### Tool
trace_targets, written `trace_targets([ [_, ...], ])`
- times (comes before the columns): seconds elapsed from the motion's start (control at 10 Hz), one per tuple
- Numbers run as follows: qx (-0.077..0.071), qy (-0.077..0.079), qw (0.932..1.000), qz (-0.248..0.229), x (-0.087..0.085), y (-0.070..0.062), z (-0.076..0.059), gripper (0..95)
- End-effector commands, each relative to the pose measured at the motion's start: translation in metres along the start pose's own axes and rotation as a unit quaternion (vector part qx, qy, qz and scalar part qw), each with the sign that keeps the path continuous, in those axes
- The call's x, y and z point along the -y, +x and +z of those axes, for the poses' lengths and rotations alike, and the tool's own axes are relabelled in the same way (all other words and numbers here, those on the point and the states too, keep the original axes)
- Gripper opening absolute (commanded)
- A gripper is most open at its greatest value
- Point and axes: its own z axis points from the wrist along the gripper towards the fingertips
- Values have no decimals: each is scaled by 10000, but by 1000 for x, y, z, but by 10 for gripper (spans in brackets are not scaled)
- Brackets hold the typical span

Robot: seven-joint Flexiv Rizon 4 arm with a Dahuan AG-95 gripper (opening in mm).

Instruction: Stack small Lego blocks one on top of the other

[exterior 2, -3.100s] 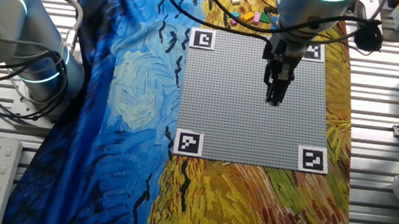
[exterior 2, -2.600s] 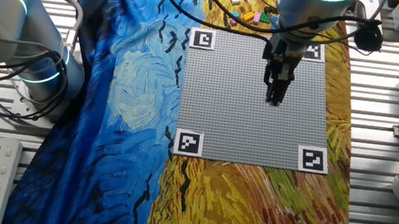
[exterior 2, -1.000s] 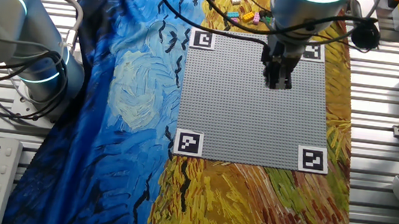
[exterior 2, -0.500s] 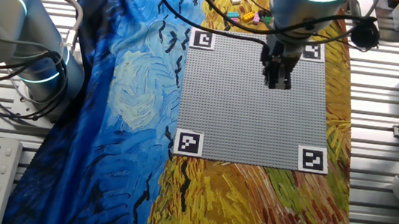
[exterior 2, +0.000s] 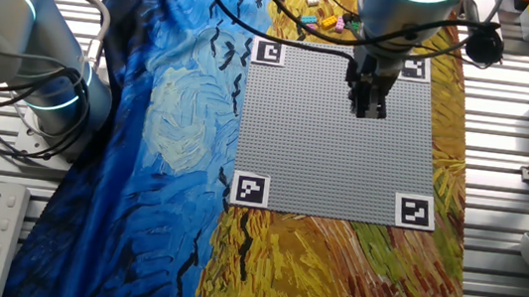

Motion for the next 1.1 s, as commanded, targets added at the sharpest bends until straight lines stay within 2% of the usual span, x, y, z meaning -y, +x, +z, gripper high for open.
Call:
trace_targets([
  [0.1, 4, -5, 10000, -1, 0, 0, 0, 0],
  [1.1, -13, -3, 10000, 16, 0, 0, 0, 0],
])
